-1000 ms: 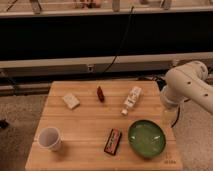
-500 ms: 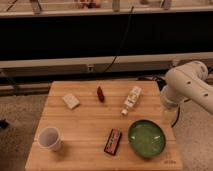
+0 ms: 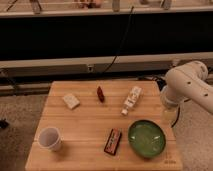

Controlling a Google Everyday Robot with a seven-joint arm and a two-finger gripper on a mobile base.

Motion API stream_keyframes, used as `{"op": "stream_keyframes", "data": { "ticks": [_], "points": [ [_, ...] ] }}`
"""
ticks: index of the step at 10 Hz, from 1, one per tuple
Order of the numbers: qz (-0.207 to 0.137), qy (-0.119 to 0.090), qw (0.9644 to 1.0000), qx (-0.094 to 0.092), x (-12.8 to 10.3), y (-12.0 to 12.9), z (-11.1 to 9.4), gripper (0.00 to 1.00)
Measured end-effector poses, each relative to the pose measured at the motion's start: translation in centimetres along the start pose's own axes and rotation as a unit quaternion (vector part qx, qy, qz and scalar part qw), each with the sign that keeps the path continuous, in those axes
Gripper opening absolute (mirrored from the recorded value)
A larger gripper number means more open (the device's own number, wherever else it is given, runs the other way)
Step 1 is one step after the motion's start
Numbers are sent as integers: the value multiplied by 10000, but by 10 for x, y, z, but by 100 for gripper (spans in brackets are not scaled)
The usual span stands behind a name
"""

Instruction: Wipe the white sponge on the table

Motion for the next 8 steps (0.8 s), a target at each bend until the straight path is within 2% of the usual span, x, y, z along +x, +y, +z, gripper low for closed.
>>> {"op": "stream_keyframes", "data": {
  "ticks": [2,4,6,8],
  "points": [
    [-89,43,10000,-3,-8,-2,1,80],
    [-339,52,9994,34,-48,-13,2,80],
    [-512,81,9986,74,-70,-21,3,80],
    [-651,99,9978,105,-76,-26,2,80]
  ]
}}
